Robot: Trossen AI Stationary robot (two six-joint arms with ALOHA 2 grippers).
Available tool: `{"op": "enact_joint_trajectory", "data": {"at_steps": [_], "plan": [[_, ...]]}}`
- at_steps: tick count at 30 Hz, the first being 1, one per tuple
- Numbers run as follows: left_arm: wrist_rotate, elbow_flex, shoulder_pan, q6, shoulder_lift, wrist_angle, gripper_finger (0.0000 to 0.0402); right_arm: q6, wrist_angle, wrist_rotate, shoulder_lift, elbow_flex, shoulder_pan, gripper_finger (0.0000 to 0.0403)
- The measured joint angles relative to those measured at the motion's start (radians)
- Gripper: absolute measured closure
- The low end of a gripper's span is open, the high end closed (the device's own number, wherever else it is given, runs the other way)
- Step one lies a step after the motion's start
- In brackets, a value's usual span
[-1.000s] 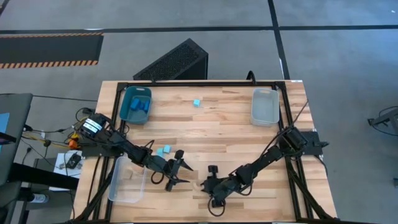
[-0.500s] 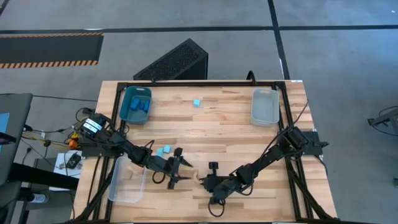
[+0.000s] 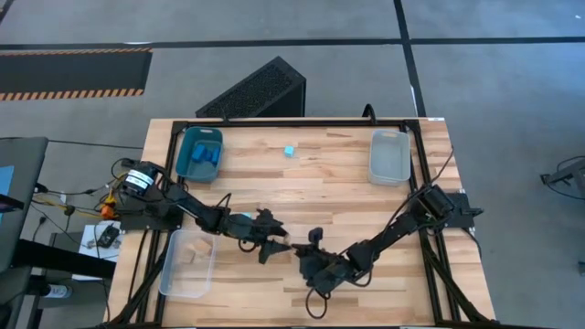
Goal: Sort & place blocks by color
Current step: Put the brown block into the transparent bin
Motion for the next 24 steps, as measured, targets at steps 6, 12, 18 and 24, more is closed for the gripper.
{"op": "enact_joint_trajectory", "data": {"at_steps": [6, 12, 18, 24], "plan": [[0.002, 0.0, 0.013, -0.031, 0.0, 0.002, 0.0201, -0.079, -0.005, 0.086, 0.0, 0.009, 0.01, 0.036], [0.005, 0.001, 0.013, -0.011, 0.0, 0.013, 0.03, -0.127, -0.016, 0.117, 0.001, 0.008, 0.017, 0.0354], [0.059, -0.006, 0.022, 0.051, -0.071, -0.116, 0.03, -0.083, 0.014, 0.124, 0.002, 0.009, 0.001, 0.0302], [-0.168, 0.018, -0.072, 0.032, -0.388, -0.832, 0.03, -0.114, 0.141, 0.169, 0.0, 0.011, -0.06, 0.0229]]}}
